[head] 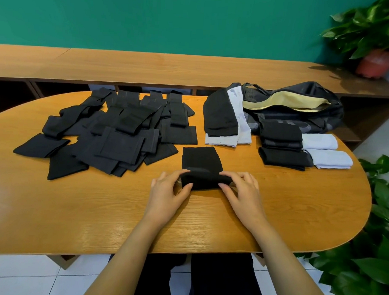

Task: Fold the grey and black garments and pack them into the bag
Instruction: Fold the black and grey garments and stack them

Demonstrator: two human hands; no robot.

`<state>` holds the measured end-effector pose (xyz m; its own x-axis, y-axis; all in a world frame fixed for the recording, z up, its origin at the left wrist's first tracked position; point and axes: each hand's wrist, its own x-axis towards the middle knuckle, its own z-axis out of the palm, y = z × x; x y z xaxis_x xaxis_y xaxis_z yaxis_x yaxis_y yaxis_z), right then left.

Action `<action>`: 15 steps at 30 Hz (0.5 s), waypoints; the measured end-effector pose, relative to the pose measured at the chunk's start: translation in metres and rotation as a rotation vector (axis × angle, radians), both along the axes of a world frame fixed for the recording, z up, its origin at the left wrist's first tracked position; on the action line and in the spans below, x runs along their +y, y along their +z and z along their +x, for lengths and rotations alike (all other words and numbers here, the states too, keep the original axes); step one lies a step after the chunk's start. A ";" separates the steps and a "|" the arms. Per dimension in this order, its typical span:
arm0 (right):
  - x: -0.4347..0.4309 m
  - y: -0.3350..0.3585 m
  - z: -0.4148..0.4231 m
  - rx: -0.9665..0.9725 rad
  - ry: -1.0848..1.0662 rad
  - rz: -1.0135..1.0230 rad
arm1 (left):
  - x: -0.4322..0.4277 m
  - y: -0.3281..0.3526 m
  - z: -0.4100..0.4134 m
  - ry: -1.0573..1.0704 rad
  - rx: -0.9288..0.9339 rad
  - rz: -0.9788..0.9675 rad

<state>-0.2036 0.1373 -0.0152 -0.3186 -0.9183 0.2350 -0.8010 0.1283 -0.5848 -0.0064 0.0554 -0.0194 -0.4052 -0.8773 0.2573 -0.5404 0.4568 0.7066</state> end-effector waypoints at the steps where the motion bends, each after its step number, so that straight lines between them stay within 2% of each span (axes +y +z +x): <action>1: 0.000 0.001 0.000 -0.023 -0.009 0.017 | -0.001 0.000 0.000 0.007 0.007 -0.003; 7: -0.002 -0.002 0.000 -0.044 -0.020 -0.043 | 0.002 0.001 0.000 0.028 0.096 0.038; 13: -0.003 -0.004 -0.001 -0.038 -0.023 -0.097 | 0.002 0.002 -0.001 0.035 0.039 0.018; 15: -0.001 -0.003 -0.001 0.046 -0.012 -0.156 | 0.001 0.002 0.000 0.033 -0.003 -0.023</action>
